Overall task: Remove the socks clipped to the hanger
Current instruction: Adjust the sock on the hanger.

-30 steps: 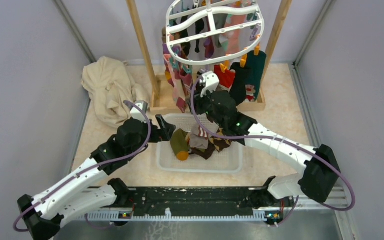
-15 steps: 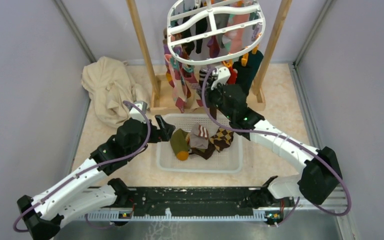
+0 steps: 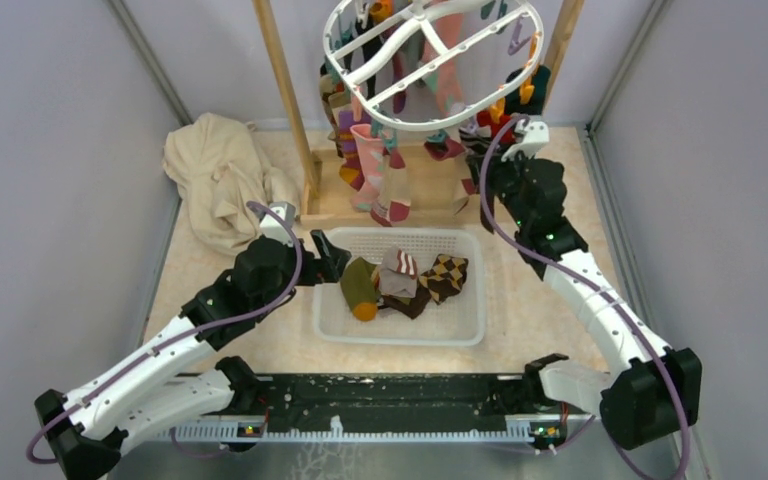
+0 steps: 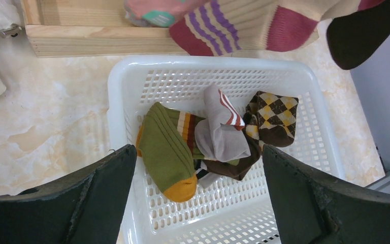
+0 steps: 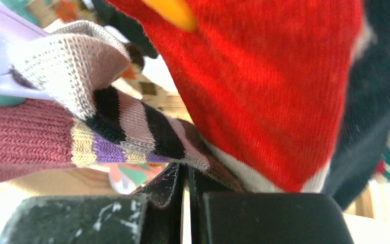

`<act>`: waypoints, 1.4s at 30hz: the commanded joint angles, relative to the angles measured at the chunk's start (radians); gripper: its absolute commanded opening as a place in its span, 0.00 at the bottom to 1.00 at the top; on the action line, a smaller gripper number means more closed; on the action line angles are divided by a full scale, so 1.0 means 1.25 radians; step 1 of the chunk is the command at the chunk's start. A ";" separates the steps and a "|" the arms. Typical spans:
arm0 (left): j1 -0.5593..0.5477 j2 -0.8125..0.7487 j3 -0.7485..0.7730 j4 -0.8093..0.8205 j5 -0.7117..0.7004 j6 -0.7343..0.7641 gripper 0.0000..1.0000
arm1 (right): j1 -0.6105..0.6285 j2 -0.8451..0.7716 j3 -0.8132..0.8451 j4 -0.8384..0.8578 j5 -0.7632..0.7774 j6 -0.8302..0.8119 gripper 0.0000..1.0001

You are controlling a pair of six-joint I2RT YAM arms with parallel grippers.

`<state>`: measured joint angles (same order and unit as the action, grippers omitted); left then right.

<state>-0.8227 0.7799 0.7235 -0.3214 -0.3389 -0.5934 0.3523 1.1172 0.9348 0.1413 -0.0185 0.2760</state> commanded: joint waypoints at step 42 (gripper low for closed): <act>0.001 0.124 0.073 0.062 0.040 0.024 0.99 | -0.384 -0.072 0.073 -0.251 -0.108 0.088 0.55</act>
<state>-0.8227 0.9089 0.7795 -0.3069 -0.3183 -0.5781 -0.1207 1.1717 1.0523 -0.0872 -0.2287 0.4313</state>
